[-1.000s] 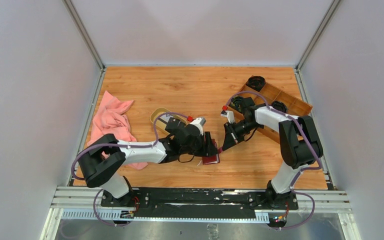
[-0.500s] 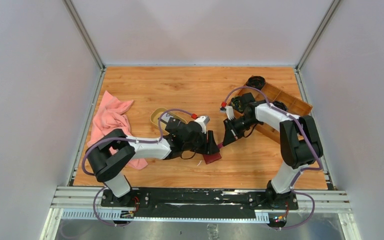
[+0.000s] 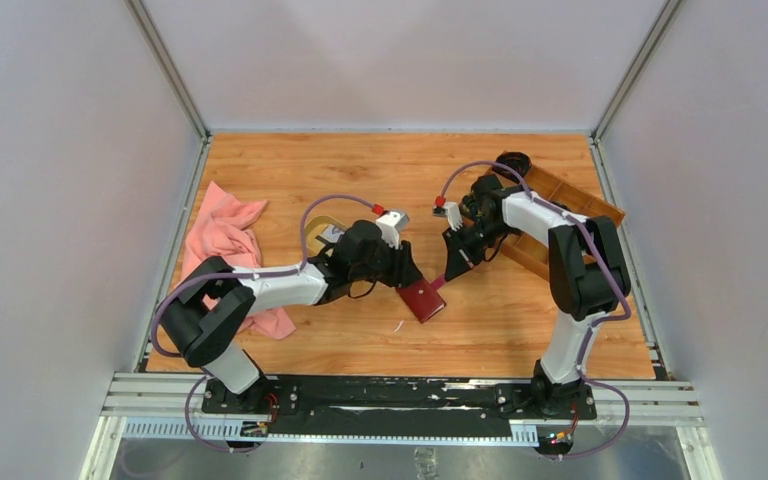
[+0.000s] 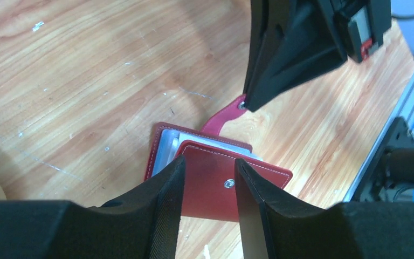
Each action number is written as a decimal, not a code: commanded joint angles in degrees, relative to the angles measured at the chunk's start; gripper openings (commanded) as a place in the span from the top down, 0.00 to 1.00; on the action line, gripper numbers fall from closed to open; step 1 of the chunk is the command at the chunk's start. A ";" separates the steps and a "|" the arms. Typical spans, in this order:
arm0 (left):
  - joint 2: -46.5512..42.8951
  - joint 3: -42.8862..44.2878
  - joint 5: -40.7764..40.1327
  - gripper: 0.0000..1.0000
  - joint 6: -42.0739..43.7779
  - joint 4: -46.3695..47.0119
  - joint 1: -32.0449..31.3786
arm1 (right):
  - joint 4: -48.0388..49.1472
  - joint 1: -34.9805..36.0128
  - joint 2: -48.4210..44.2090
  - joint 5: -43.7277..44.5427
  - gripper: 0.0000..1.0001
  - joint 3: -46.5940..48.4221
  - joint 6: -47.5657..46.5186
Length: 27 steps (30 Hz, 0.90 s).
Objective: Put the credit cards into the card holder
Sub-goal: Close the card holder at the center of the board.
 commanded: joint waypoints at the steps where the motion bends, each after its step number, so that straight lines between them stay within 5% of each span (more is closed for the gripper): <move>1: 2.36 -0.24 3.63 0.59 9.89 0.66 -0.30 | -3.52 0.81 0.19 1.69 1.00 2.52 -4.01; 15: 6.13 -0.93 -5.65 0.62 9.75 0.66 -1.43 | -6.18 5.07 0.51 3.05 1.00 6.32 -7.83; 27: 6.32 -4.11 -9.57 0.75 1.62 0.66 -5.11 | -6.15 11.24 2.87 4.95 0.95 5.72 -6.27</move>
